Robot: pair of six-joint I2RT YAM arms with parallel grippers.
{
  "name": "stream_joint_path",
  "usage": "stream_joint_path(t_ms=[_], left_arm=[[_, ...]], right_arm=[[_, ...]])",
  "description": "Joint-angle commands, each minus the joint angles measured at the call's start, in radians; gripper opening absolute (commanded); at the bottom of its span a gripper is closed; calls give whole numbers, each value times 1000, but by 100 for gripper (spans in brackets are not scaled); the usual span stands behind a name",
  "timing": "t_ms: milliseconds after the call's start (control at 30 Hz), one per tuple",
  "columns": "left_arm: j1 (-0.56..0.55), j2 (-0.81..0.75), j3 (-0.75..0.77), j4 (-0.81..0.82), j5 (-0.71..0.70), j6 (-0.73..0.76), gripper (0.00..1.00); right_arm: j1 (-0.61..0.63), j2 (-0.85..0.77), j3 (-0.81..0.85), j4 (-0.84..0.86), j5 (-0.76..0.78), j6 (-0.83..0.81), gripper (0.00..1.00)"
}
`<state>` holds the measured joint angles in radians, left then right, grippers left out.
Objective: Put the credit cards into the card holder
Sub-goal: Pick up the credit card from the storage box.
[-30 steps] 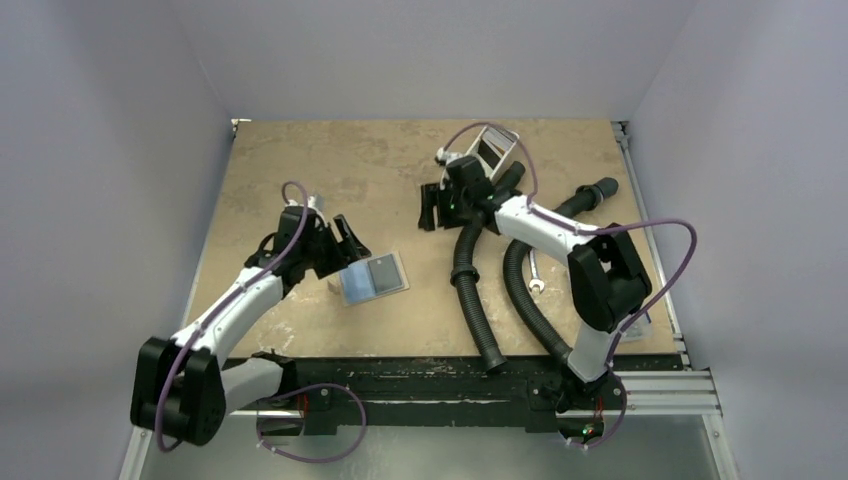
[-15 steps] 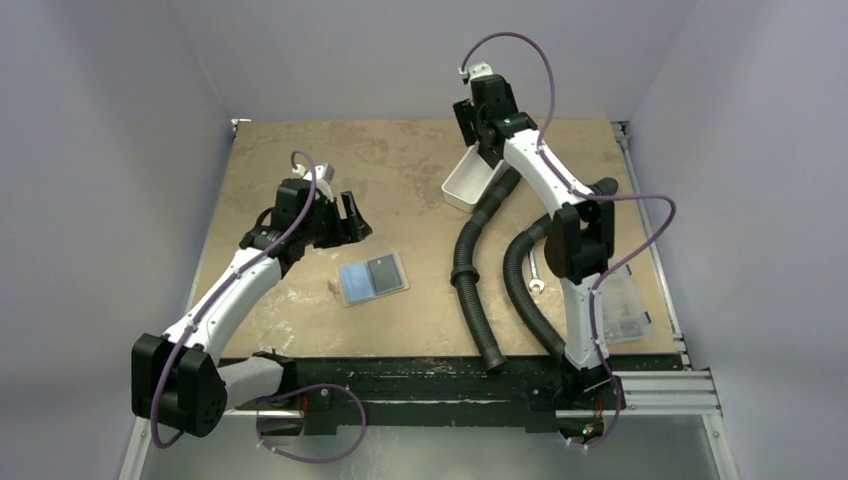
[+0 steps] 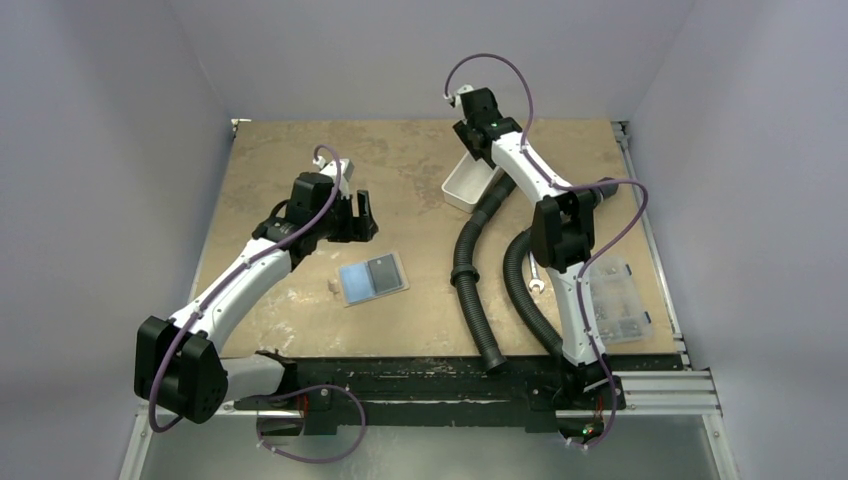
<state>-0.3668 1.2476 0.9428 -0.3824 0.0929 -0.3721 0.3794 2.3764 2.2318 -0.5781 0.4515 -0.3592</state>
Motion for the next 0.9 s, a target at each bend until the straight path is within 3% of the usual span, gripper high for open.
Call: stream_joint_path(t_ms=[0,333,867], left_arm=[[-2,-2,-4,36,-60,41,73],[0,6,-20,49,-48,44,73],[0,12,-19,50,-38,48,73]], right_arm=[[1,2,5,42,55,-41,63],[-5,74,44,74,72,-47,54],[-23,132,53,141,148,-59,53]])
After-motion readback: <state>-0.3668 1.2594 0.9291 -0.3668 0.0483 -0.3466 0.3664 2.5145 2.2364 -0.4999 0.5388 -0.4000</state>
